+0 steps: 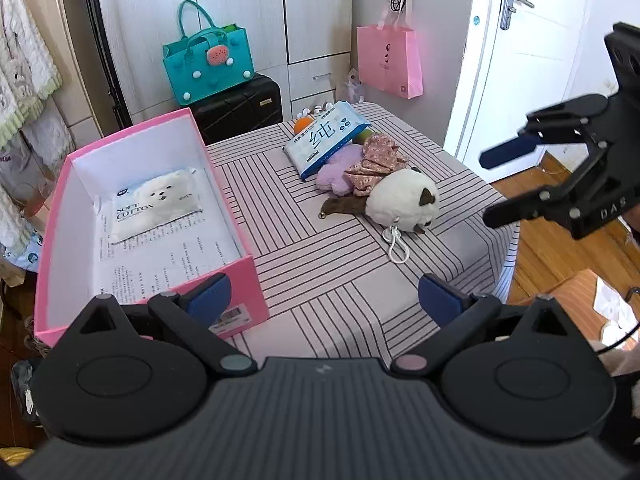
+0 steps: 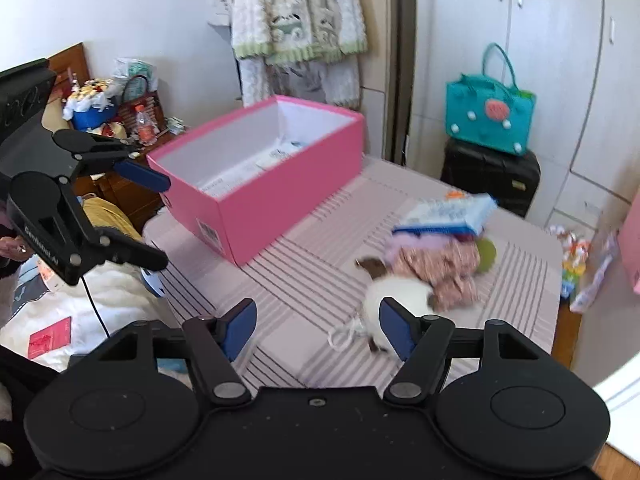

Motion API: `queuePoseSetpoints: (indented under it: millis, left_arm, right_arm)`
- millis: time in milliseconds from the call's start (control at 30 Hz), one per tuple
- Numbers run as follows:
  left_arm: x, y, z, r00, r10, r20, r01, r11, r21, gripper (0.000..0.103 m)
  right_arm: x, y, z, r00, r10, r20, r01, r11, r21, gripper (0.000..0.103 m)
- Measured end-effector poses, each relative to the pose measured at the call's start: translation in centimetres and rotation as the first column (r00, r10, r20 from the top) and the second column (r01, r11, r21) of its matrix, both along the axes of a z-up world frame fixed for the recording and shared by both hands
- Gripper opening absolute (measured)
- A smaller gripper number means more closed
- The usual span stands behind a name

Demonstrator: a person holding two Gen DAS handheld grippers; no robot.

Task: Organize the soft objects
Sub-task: 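Move the left tool back toward the white-and-brown plush cat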

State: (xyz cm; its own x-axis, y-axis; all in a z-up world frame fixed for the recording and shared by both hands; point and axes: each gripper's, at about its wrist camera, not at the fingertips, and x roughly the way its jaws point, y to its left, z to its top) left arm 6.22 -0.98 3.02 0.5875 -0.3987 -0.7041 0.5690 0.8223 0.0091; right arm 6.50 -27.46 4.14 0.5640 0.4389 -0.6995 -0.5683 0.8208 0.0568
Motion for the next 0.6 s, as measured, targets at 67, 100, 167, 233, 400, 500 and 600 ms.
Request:
queuePoseSetpoints:
  millis: [67, 100, 167, 233, 400, 500, 600]
  left_arm:
    - [-0.1, -0.4, -0.4, 1.000, -0.005, 0.020, 0.005, 1.000, -0.015, 0.101]
    - [0.0, -0.6, -0.6, 1.000, -0.008, 0.025, 0.009, 1.000, -0.020, 0.101]
    - [-0.1, -1.1, -1.0, 0.999, -0.014, 0.040, 0.015, 0.999, -0.034, 0.101]
    - [-0.1, -1.6, -1.3, 0.998, -0.018, 0.056, 0.021, 0.999, -0.050, 0.101]
    - [0.6, -3.2, -2.6, 0.998, -0.029, 0.059, 0.035, 0.994, -0.104, 0.103]
    - [1.2, -4.4, -3.5, 0.998, -0.035, 0.050, 0.041, 0.991, -0.128, 0.103]
    - [1.9, -5.6, -4.4, 0.999, -0.049, 0.024, 0.052, 0.989, -0.139, 0.103]
  right_arm:
    - [-0.1, -0.6, -0.9, 1.000, -0.007, -0.001, 0.007, 1.000, -0.003, 0.073]
    - [-0.1, -0.8, -1.4, 1.000, -0.010, 0.000, 0.010, 1.000, -0.004, 0.073]
    - [-0.1, -1.4, -2.3, 1.000, -0.011, -0.002, 0.011, 1.000, 0.005, 0.073]
    - [0.2, -1.9, -3.4, 1.000, -0.010, -0.006, 0.010, 1.000, 0.024, 0.075]
    - [0.9, -3.2, -6.5, 0.997, -0.075, 0.007, 0.075, 0.996, 0.040, 0.075]
    - [1.3, -4.0, -8.7, 0.993, -0.115, 0.009, 0.114, 0.991, 0.072, 0.076]
    - [1.2, -4.5, -9.9, 0.991, -0.128, 0.047, 0.123, 0.988, 0.095, 0.085]
